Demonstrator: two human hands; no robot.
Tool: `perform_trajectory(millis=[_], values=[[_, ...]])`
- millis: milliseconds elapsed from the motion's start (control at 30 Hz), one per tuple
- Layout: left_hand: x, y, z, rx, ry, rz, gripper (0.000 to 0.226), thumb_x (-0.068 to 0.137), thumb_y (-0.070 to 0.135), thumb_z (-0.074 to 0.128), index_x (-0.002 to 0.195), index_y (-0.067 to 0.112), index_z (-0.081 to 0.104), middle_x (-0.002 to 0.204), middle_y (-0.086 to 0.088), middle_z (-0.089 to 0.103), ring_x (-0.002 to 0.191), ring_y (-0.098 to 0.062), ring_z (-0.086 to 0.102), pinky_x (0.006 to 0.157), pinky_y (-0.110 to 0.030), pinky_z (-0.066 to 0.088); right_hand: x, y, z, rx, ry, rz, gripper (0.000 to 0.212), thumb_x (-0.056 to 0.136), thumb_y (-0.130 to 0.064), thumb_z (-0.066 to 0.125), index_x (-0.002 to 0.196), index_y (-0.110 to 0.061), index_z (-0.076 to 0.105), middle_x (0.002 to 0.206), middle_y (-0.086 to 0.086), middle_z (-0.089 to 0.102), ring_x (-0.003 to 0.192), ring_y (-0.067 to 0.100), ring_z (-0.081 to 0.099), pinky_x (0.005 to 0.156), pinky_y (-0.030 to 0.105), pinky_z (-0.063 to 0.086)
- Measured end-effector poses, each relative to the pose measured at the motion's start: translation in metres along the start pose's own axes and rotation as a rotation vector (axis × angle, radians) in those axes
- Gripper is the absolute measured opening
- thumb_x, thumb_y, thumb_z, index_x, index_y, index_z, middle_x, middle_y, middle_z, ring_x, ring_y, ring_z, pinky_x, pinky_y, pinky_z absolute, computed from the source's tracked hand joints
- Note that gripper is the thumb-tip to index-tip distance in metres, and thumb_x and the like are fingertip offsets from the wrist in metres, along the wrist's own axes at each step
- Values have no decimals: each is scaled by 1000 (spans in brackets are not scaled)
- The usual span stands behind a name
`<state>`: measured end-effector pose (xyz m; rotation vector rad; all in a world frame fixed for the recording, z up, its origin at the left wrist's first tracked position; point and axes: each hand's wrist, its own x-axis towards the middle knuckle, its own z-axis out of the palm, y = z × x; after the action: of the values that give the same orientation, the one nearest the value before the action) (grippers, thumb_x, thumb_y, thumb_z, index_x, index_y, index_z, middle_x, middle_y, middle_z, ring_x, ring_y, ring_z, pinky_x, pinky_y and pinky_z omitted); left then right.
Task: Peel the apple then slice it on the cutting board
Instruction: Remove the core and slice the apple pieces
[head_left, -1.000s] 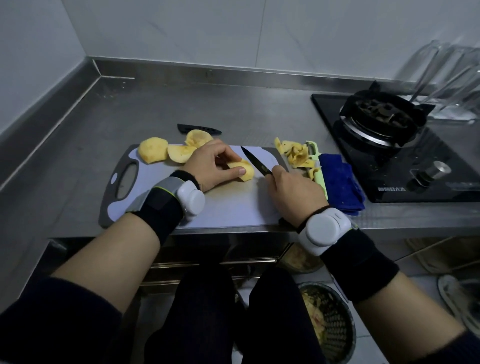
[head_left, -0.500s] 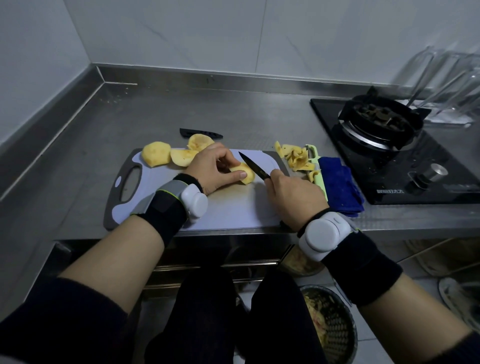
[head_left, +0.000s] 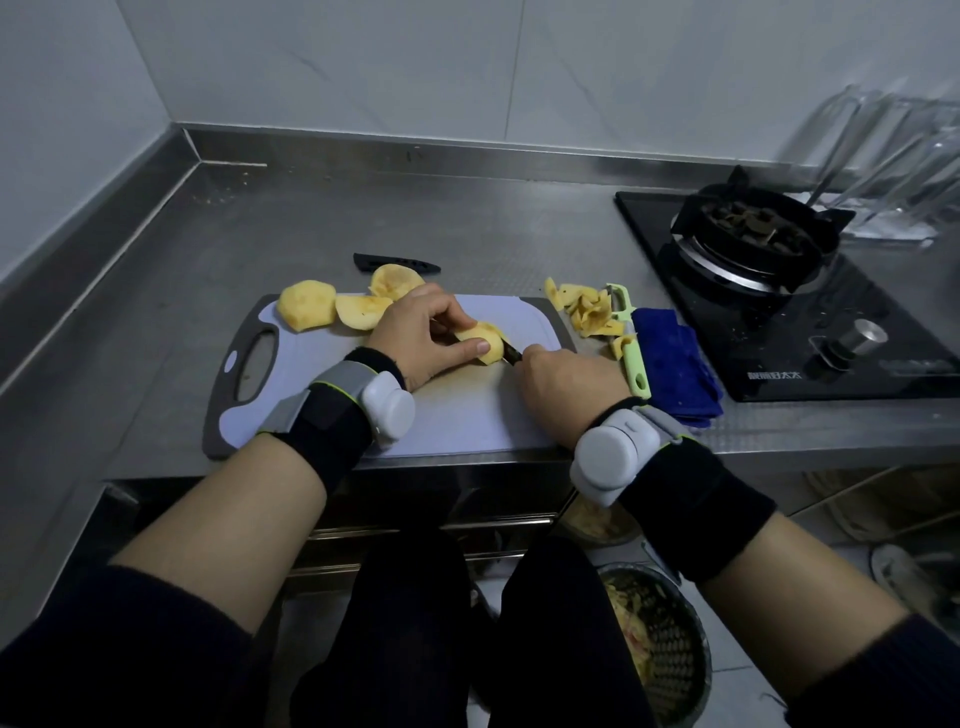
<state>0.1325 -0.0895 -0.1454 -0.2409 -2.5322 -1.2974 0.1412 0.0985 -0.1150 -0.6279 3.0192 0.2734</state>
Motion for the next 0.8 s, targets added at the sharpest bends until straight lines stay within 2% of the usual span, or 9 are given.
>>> perform_trajectory(millis=[133,267,367,467,600,700,800], values=[[-3,0,2,2,28,-19,26,71,25,85,85,13,66,94,3,59,84,-7,59,78,-9,46,1,-2,-1,-5,-4,-10,22,100,-14,31,108,-7,50,97,10,64,88,32,64,64,34,38],[-3,1,0,16,28,-22,26,72,25,84,86,12,66,95,3,59,85,-7,59,79,-11,47,4,-4,-6,23,-22,25,22,100,-15,33,108,-7,52,102,9,64,91,31,64,66,34,37],[-3,4,1,12,34,-24,23,75,25,82,87,11,67,93,7,55,83,-3,57,76,-4,42,5,0,-7,90,-14,52,19,98,-15,35,103,-9,52,95,9,63,81,29,60,66,35,41],[-4,4,1,-6,51,-8,20,75,22,82,87,12,69,96,5,55,84,-11,60,80,-12,48,2,2,-3,115,78,23,12,100,-20,35,94,-13,42,80,7,55,70,29,55,61,36,40],[-4,6,0,-1,56,-30,24,73,24,84,85,12,67,89,7,56,84,-16,62,82,-31,55,1,3,-7,114,158,10,13,101,-21,35,91,-14,38,77,7,56,71,31,60,62,38,47],[-4,7,-1,-19,63,-44,25,72,24,85,82,13,65,86,7,57,83,-15,62,83,-36,56,-2,1,-9,96,133,-5,13,101,-20,34,94,-13,41,73,5,49,67,29,55,62,38,47],[-4,6,-1,-19,67,-41,24,71,25,85,79,16,64,85,8,57,82,-13,61,84,-36,55,-4,0,-10,88,118,-1,16,102,-21,32,100,-11,45,74,5,49,73,32,59,62,37,45]])
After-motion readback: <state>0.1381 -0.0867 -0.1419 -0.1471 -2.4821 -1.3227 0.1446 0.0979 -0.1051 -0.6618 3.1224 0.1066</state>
